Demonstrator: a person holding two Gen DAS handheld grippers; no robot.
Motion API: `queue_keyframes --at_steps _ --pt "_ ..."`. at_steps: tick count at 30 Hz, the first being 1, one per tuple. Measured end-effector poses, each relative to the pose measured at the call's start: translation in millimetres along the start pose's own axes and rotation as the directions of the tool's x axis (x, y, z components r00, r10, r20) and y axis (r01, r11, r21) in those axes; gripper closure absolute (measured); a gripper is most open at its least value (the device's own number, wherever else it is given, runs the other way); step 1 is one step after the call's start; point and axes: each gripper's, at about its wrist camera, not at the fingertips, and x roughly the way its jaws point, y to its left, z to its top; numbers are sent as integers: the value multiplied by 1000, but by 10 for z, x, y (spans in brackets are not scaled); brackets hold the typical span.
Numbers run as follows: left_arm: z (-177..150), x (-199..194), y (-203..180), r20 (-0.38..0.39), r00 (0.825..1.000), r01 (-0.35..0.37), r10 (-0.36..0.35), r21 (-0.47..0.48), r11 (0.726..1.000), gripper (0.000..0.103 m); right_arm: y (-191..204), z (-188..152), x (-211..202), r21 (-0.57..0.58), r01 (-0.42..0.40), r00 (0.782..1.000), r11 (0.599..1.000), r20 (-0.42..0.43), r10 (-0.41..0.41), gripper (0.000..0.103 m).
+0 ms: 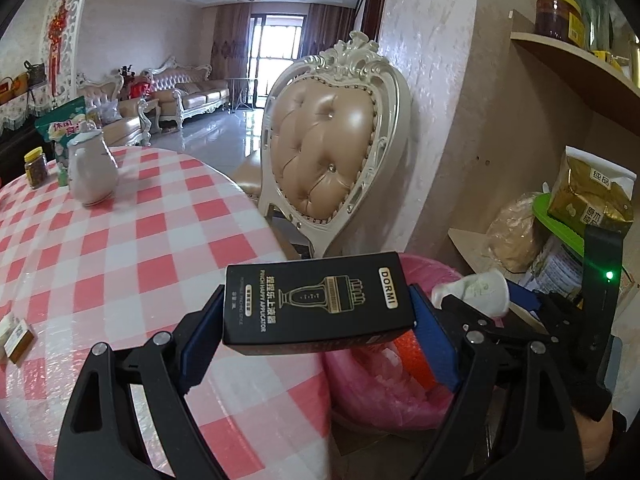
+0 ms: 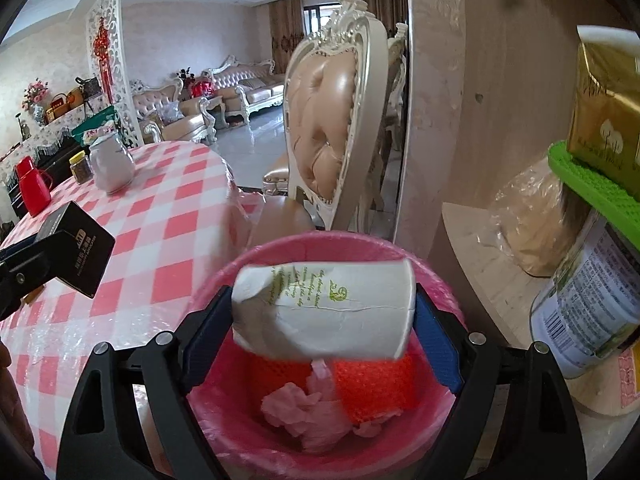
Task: Collect trash
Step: 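Carry the box and paper roll over the pink bin with both tools, then open both tools to drop the box and paper roll into the bin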
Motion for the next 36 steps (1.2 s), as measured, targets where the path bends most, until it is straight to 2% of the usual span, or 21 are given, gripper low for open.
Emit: queue_keyframes --at_steps 14,22,27,36 --pt "84 319 -260 -39 998 54 -53 15 998 19 -273 -131 -64 25 32 999 999 -15 -32 18" --pt "179 420 -440 -66 988 142 -140 29 989 17 -372 -243 -109 39 32 999 999 -31 -31 18" --pt "209 459 -466 -76 985 158 -156 27 987 16 -400 -260 -128 43 33 999 999 -32 -32 18" --pt "192 359 -310 -58 990 130 -130 -2 991 16 -356 -244 -140 38 29 999 999 -27 -28 18"
